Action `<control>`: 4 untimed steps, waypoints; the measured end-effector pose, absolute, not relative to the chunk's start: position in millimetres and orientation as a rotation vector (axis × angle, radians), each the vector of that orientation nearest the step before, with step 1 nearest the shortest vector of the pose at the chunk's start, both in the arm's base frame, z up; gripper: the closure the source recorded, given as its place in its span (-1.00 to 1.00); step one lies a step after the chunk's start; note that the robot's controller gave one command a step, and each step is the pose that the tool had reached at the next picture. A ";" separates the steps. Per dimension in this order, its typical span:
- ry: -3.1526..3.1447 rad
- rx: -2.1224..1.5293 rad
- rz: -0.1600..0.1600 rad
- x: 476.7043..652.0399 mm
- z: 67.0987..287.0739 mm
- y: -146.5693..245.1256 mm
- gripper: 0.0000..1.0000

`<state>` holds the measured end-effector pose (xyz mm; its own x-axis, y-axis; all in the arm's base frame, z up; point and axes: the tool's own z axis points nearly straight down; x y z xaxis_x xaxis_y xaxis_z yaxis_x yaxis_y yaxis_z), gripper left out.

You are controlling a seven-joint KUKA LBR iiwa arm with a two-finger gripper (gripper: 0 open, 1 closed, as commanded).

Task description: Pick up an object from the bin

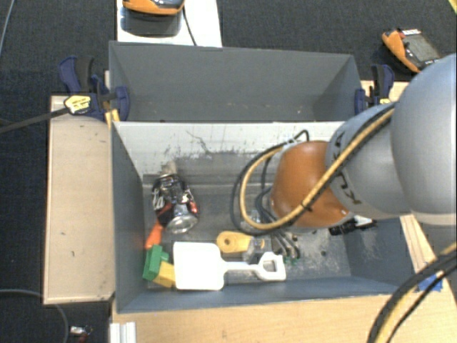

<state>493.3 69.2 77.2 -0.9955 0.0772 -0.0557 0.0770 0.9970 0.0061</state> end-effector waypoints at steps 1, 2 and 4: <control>3.011 -0.648 -0.012 539.9 76.4 114.6 1.00; 3.012 -0.647 -0.012 539.9 76.4 114.5 1.00; 3.033 -0.558 -0.009 523.1 226.1 90.9 1.00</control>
Offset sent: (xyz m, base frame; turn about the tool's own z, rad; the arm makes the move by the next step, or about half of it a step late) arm 0.0000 0.0000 0.0000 0.0000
